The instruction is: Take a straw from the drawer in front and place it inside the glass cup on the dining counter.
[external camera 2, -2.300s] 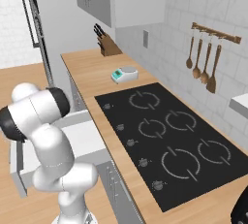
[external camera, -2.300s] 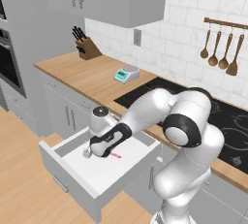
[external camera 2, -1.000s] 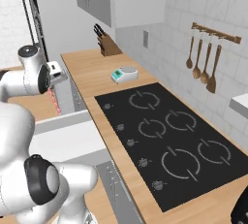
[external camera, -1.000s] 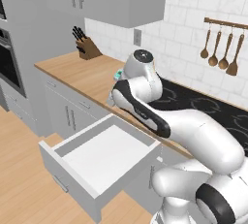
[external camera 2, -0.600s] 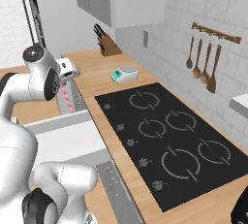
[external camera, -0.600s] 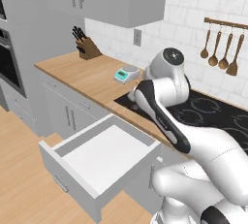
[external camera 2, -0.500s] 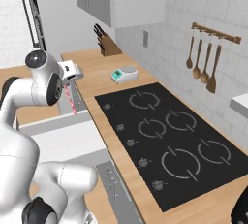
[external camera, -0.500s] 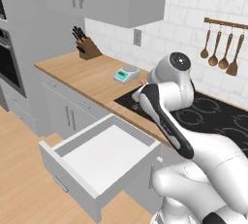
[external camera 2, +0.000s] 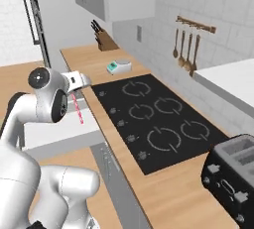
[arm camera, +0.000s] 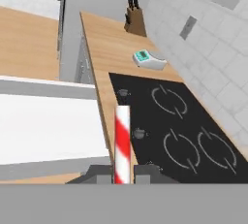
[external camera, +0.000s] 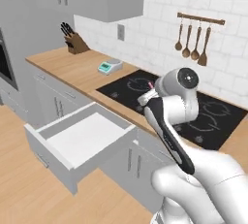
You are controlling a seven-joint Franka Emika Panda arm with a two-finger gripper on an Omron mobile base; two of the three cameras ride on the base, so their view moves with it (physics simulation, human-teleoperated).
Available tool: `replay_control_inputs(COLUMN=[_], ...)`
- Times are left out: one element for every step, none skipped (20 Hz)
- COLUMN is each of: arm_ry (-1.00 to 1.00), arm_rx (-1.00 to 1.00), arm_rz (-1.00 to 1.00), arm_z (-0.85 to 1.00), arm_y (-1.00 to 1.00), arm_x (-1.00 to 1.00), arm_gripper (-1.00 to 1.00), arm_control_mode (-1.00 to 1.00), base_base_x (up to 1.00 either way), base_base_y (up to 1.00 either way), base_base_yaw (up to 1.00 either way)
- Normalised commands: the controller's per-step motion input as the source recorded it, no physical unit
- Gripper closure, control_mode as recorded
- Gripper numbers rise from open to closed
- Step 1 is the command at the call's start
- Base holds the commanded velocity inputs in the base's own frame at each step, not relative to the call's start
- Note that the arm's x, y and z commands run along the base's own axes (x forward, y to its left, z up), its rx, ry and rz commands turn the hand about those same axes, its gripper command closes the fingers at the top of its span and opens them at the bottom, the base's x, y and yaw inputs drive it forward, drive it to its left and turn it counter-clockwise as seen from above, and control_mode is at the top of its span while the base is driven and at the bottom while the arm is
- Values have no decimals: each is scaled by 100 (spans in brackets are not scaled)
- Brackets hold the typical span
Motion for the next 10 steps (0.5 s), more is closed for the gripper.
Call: replay_control_inputs(arm_ry=[0,0,0,0,0,0,0,0,0,0], arm_rx=[0,0,0,0,0,0,0,0,0,0], arm_rz=[0,0,0,0,0,0,0,0,0,0], arm_z=[0,0,0,0,0,0,0,0,0,0], arm_y=[0,0,0,0,0,0,0,0,0,0], arm_x=[0,0,0,0,0,0,0,0,0,0], arm_gripper=[100,100,100,100,100,100,100,100,100,100], arm_control_mode=[100,100,100,100,100,100,100,100,100,100], base_base_x=[-100,-100,-100,-100,-96,-86,-73,-54,-41,-27], base_base_y=[0,0,0,14,32,41,45,56,58,59], base_base_yaw=[29,46,58,67,73,76,79,81,81,82])
